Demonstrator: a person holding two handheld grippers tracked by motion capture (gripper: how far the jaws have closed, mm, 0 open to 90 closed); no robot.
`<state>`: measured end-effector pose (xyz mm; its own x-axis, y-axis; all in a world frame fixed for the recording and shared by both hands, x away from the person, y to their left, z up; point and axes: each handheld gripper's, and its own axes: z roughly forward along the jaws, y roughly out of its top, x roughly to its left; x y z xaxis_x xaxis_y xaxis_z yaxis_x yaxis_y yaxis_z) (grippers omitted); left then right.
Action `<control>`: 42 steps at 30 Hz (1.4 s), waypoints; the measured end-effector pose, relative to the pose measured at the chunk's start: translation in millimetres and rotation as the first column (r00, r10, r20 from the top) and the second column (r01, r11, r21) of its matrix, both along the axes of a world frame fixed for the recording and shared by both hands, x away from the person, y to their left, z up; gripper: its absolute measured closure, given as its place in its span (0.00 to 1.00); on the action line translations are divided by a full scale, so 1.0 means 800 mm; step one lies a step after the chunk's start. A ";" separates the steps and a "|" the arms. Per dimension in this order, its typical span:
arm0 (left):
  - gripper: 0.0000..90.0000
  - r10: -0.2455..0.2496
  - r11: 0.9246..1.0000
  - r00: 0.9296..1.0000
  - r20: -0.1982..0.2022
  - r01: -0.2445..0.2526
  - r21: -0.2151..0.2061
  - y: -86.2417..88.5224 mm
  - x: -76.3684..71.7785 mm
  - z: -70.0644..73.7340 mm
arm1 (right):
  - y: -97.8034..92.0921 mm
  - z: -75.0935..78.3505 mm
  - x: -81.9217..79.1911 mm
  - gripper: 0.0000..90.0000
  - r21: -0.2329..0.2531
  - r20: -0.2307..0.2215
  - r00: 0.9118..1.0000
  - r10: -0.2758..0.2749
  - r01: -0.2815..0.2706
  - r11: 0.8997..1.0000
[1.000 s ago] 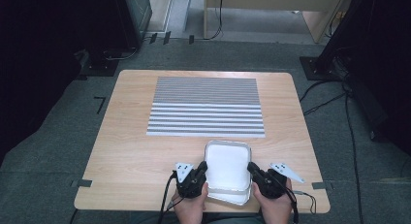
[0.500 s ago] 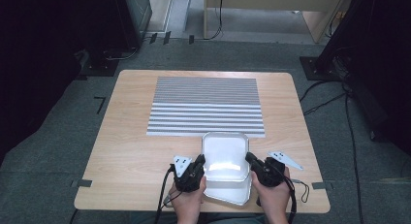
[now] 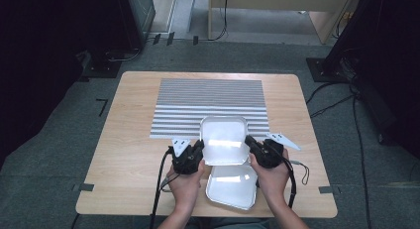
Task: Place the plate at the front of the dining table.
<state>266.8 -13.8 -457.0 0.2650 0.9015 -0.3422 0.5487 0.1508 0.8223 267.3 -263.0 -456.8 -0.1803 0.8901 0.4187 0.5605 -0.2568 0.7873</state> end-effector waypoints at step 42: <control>1.00 0.042 0.995 0.976 -0.216 -0.022 0.097 0.003 0.267 -0.045 | 0.024 -0.059 0.259 1.00 0.000 -0.192 0.979 -0.063 0.064 0.998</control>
